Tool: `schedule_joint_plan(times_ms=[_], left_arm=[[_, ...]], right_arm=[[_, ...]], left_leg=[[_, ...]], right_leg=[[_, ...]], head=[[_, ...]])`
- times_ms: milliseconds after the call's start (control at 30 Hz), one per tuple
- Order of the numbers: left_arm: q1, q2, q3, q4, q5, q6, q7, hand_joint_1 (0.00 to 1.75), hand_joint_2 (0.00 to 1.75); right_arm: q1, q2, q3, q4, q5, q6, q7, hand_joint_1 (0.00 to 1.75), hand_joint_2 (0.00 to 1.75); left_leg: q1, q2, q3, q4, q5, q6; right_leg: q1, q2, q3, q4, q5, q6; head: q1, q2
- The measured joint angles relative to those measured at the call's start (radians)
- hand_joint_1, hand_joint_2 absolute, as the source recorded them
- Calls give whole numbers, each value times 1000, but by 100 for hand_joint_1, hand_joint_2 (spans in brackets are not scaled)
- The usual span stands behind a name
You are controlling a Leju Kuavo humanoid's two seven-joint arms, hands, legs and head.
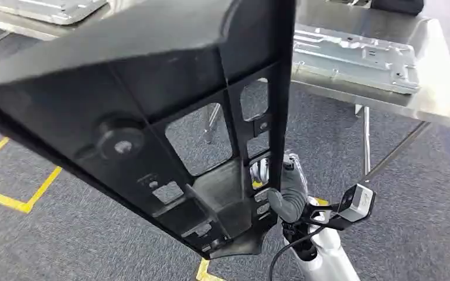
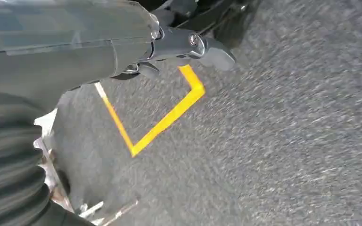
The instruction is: Take the parts from the cabinet and place them on the table.
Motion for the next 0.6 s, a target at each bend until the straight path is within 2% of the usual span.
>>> schedule_joint_plan(times_ms=[33, 100, 133, 167, 200, 233, 267, 300, 333, 433, 467, 500, 533, 567, 600], left_arm=[[2, 0, 0, 0, 0, 0, 0, 0, 175], [4, 0, 0, 0, 0, 0, 1, 0, 175], [5, 0, 0, 0, 0, 0, 1, 0, 175], [5, 0, 1, 0, 0, 0, 3, 0, 175], [4, 0, 2, 0, 0, 0, 8, 0, 175], [4, 0, 3, 0, 0, 0, 11, 0, 175], [4, -1, 6, 0, 0, 0, 13, 0, 175], [4, -2, 8, 0, 0, 0, 16, 0, 175], [5, -2, 9, 0, 0, 0, 18, 0, 175], [2, -2, 15, 0, 0, 0, 18, 0, 175], [1, -2, 17, 0, 0, 0, 19, 0, 175], [0, -2, 20, 0, 0, 0, 19, 0, 175], [2, -3, 24, 0, 0, 0, 19, 0, 175], [5, -4, 25, 0, 0, 2, 19, 0, 175], [7, -6, 26, 0, 0, 3, 20, 0, 175]], right_arm=[[-6, 0, 0, 3, 0, 0, 0, 175, 175], [-8, 0, 0, 9, -2, 0, 0, 175, 175], [-7, 0, 0, 13, -2, 2, -1, 175, 175], [-8, 0, 0, 18, -4, 8, -2, 175, 175], [-12, 0, 0, 26, -6, 16, -5, 175, 175], [-23, 0, 0, 33, -8, 23, -7, 175, 175], [-36, 0, 0, 45, -8, 27, -8, 175, 175], [-51, 1, 1, 52, -8, 31, -8, 175, 175], [-62, 5, 3, 59, -8, 32, -8, 175, 175], [-72, 8, 5, 69, -9, 32, -7, 175, 175], [-74, 8, 7, 70, -10, 34, -5, 175, 175], [-79, 11, 10, 71, -10, 35, -4, 175, 175], [-88, 15, 11, 75, -12, 35, -3, 175, 175], [-94, 19, 14, 77, -13, 36, -3, 175, 175], [-97, 22, 19, 81, -13, 37, -3, 175, 175]], left_leg=[[-1, 11, -1, 0, 1, 3], [-4, 35, -2, 0, -1, 5], [-4, 47, -3, 0, -2, 5], [-4, 59, -2, 1, -3, 4], [-4, 70, -1, 1, -5, 2], [-4, 81, 1, 2, -7, -1], [-5, 90, 4, 3, -10, -5], [-9, 98, 8, 4, -14, -10], [-16, 106, 7, 9, -19, -17], [-17, 135, 15, 2, -22, -32], [-15, 138, 16, 4, -28, -40], [-9, 92, 11, 26, -45, -46], [-8, 56, -13, 79, -79, -48], [-7, 40, -49, 156, -118, -50], [-7, 32, -92, 243, -155, -51]], right_leg=[[-1, -27, -31, 61, -38, 2], [-5, -42, -111, 223, -109, 9], [-6, -44, -136, 272, -118, 12], [-7, -47, -138, 273, -104, 14], [-8, -50, -117, 230, -73, 14], [-8, -60, -71, 142, -26, 12], [-8, -84, -22, 50, 12, 9], [-3, -140, 16, -22, 22, 3], [7, -141, 17, -31, 17, -6], [11, -104, 10, -30, 17, -21], [4, -92, 15, -37, 23, -29], [1, -83, 17, -41, 25, -34], [-1, -73, 15, -41, 26, -41], [-1, -62, 14, -40, 27, -44], [0, -48, 14, -40, 27, -45]], head=[[0, 0], [0, 0], [0, 0], [0, 0], [0, 0], [0, 0], [0, 0], [0, 0], [0, 0], [0, 0], [0, 0], [0, 0], [0, 0], [0, 0], [0, 0]])
